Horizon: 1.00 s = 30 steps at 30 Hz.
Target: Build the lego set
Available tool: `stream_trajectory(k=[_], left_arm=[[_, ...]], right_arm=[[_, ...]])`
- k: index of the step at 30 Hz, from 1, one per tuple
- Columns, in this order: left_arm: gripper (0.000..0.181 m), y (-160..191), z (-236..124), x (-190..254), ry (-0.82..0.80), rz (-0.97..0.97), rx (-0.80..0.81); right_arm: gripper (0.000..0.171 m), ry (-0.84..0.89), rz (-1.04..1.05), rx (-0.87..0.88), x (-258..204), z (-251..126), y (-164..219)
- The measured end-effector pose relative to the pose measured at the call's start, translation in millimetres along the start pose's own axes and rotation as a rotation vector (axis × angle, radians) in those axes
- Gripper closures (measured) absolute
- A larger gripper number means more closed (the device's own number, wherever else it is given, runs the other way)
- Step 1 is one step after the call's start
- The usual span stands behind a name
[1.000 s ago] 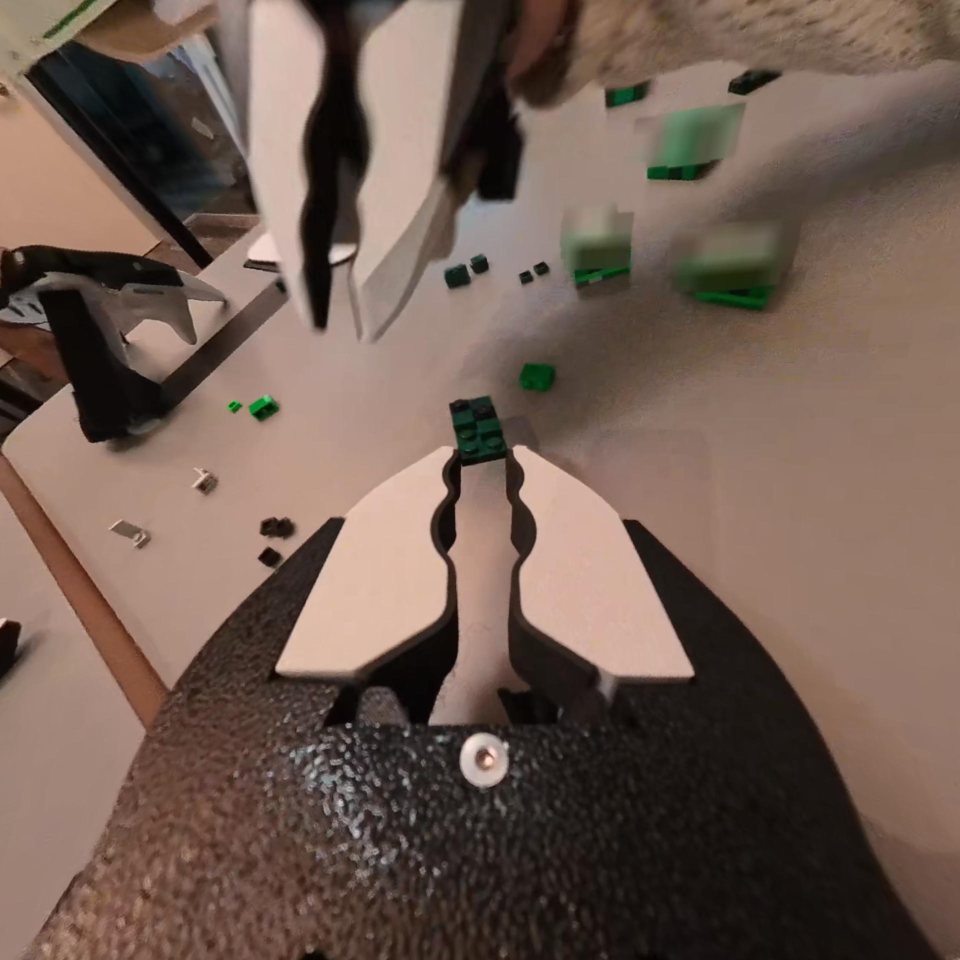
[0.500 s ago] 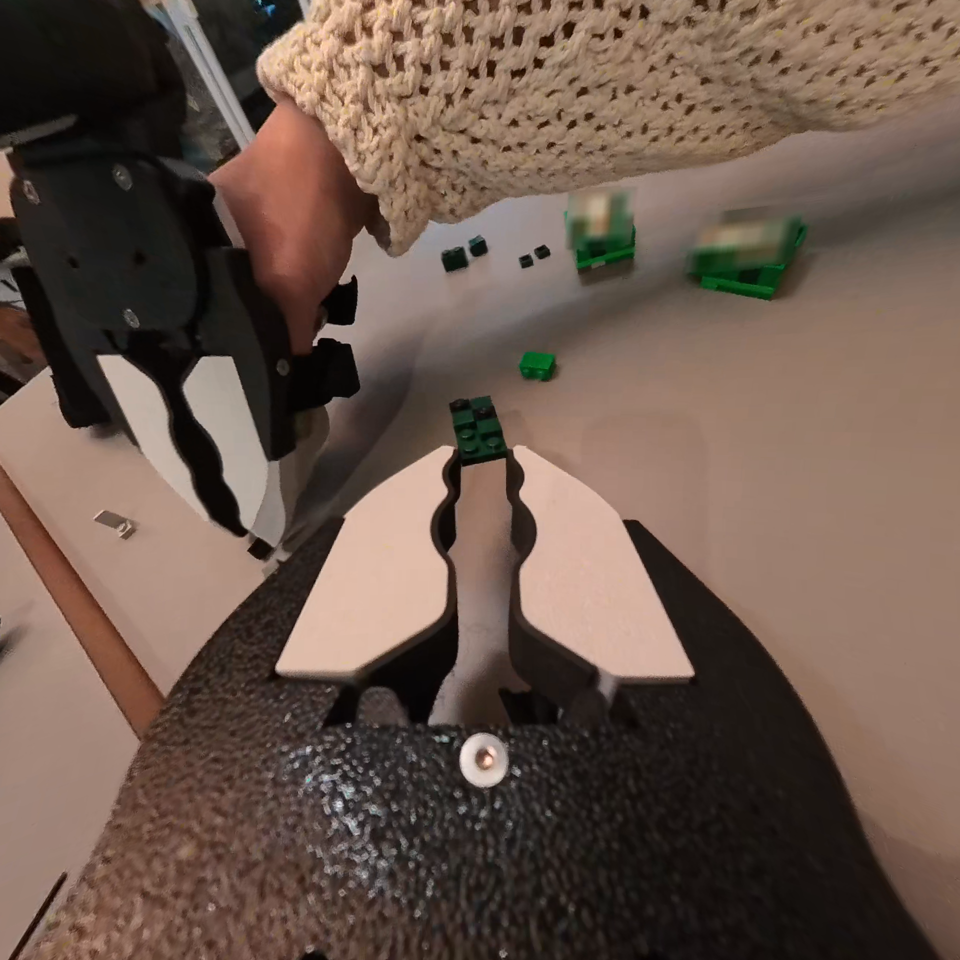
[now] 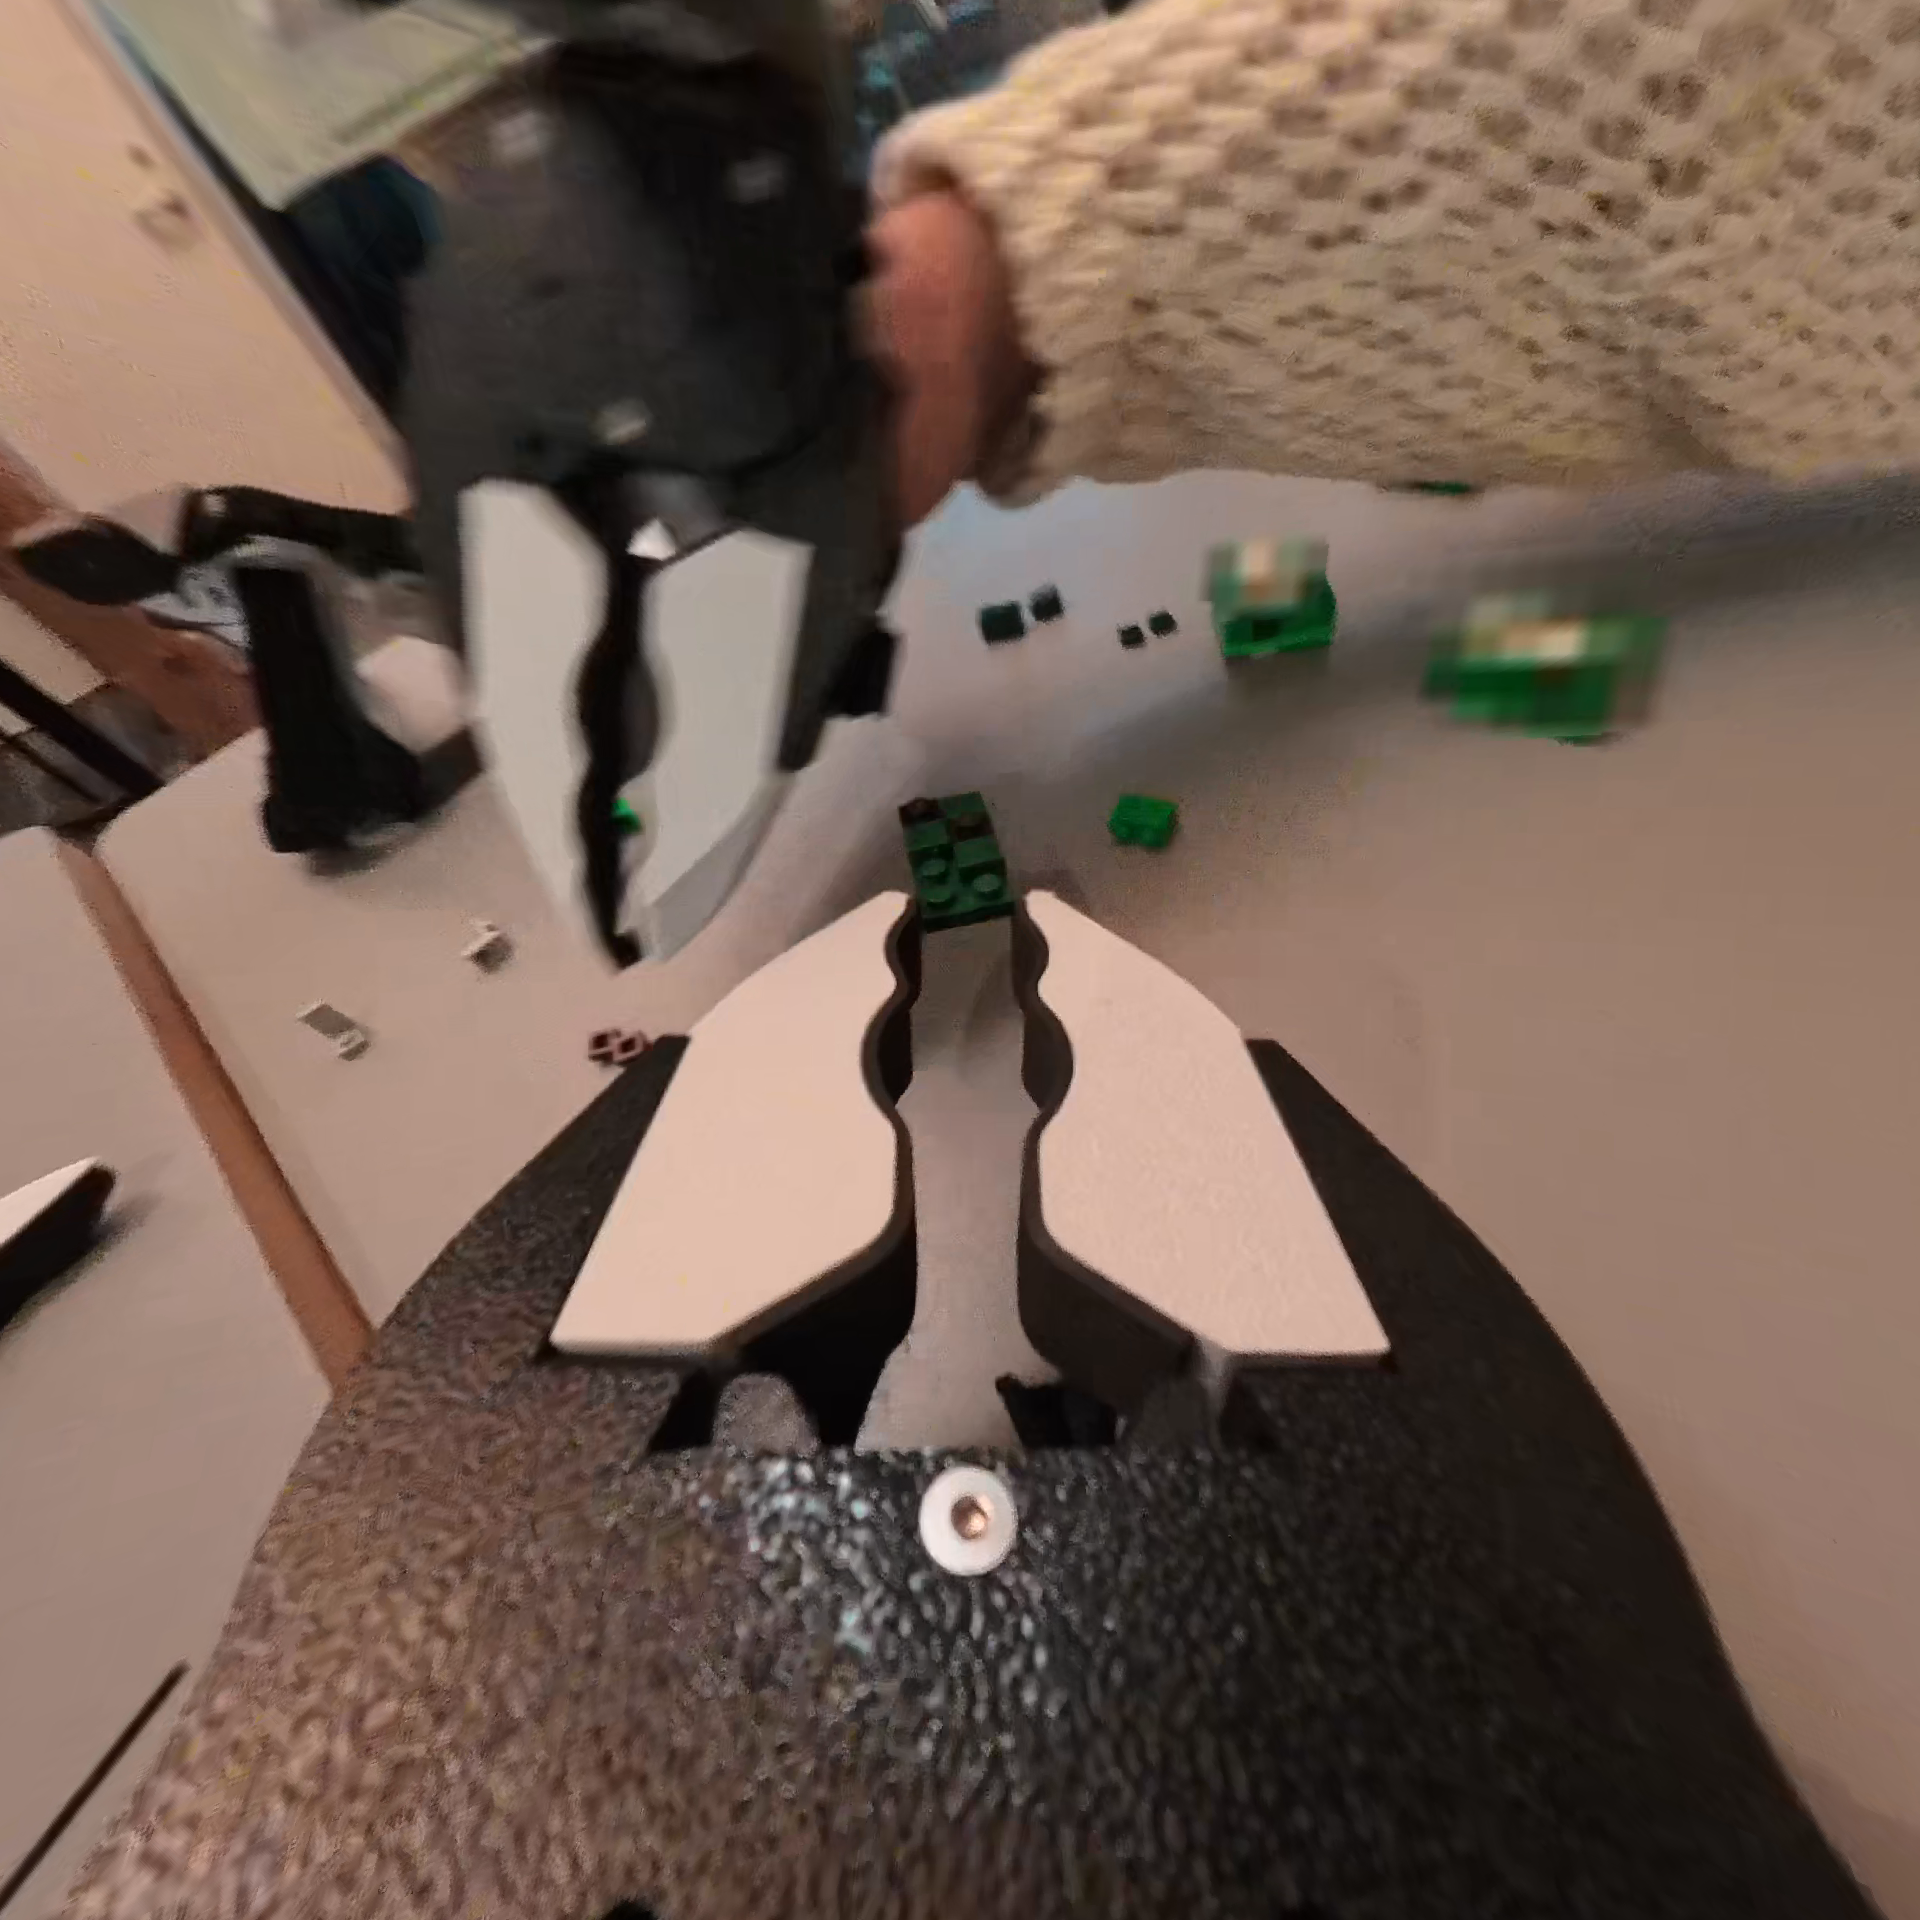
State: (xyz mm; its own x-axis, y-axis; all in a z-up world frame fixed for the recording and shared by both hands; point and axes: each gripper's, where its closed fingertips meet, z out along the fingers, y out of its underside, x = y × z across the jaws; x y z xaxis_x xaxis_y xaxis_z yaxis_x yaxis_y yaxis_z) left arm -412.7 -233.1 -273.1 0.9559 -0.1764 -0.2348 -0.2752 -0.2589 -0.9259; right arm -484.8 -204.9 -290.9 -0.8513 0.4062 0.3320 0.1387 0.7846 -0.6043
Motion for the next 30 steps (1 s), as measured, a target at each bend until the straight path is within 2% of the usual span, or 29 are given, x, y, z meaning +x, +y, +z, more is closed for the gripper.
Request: stream_trajectory(k=[3,5,9,25,27,30], left_arm=[[0.165,-16,-6,-14,-0.096,-0.057,0.104],[0.165,-26,-6,-13,-0.093,-0.101,0.175],[0.165,-23,4,-5,-0.063,-0.089,0.139],[0.166,-11,24,16,0.037,-0.030,0.026],[0.166,-7,26,15,0.026,-0.023,-0.002],[0.166,-5,24,11,-0.004,-0.017,-0.016]], right_arm=[[0.162,0.093,-0.091,-0.003,-23,-34,4],[0.162,0.116,-0.109,0.009,-38,-50,3],[0.162,0.126,-0.114,0.006,-57,-67,-1],[0.162,0.083,-0.111,-0.107,-71,-66,10],[0.163,0.040,-0.093,-0.174,-71,-65,22],[0.163,-0.146,0.050,-0.414,-79,-71,56]])
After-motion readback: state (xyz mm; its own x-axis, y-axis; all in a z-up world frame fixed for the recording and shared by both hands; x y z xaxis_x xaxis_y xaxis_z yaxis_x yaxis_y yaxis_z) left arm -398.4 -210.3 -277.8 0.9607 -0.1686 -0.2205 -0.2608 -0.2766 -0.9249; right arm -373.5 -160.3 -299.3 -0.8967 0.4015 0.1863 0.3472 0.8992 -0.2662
